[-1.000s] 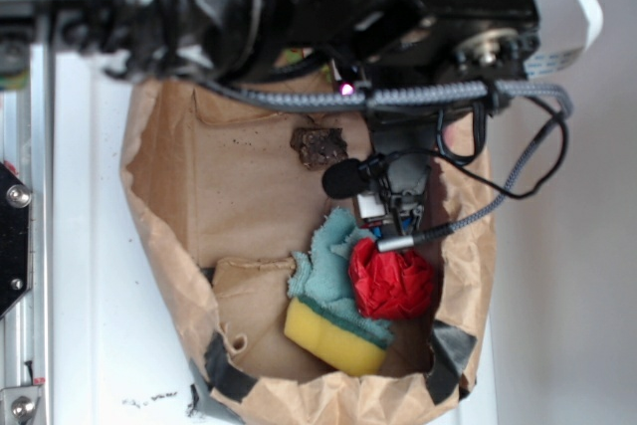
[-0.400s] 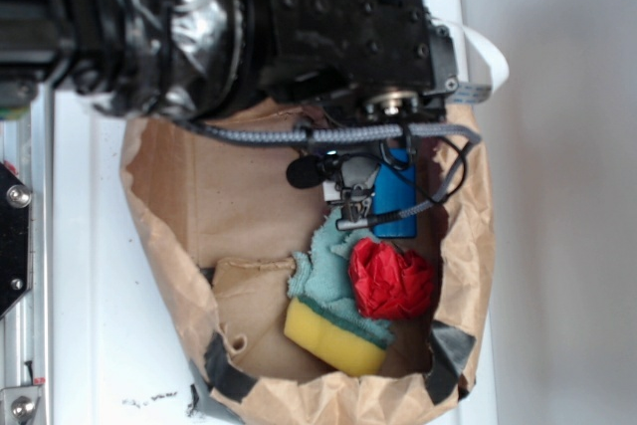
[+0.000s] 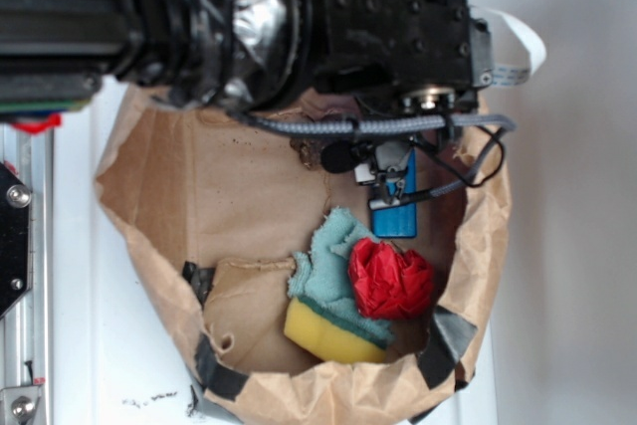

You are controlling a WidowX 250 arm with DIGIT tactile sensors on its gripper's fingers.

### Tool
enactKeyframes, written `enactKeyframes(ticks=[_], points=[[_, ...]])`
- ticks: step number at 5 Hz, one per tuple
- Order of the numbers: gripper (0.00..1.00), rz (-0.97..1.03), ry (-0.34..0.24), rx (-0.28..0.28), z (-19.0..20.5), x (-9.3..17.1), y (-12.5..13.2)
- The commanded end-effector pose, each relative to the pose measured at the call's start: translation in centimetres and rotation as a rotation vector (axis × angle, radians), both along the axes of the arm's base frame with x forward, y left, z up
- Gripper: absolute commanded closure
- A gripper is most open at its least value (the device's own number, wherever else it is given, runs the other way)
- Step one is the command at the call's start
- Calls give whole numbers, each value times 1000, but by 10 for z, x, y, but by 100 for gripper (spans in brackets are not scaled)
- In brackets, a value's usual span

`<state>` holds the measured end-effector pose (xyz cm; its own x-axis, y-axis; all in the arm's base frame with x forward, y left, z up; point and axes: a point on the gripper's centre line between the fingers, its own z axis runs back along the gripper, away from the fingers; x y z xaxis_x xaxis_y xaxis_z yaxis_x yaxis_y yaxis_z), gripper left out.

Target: Grab the green animal.

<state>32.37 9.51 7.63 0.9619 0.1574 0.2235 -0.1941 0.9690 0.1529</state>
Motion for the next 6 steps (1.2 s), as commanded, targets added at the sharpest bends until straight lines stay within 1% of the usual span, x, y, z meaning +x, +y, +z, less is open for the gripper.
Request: enactKeyframes(ticks=[1, 2, 3, 4, 5, 6], points=[[0, 23, -52, -44, 39, 2, 16], [0, 47, -52, -54, 50, 0, 23], [0, 75, -52, 4, 46, -1, 27], [0, 113, -81, 53, 47, -5, 24], [0, 159, -110, 126, 42, -3, 26], [0, 160, -110, 139, 39, -2, 29]])
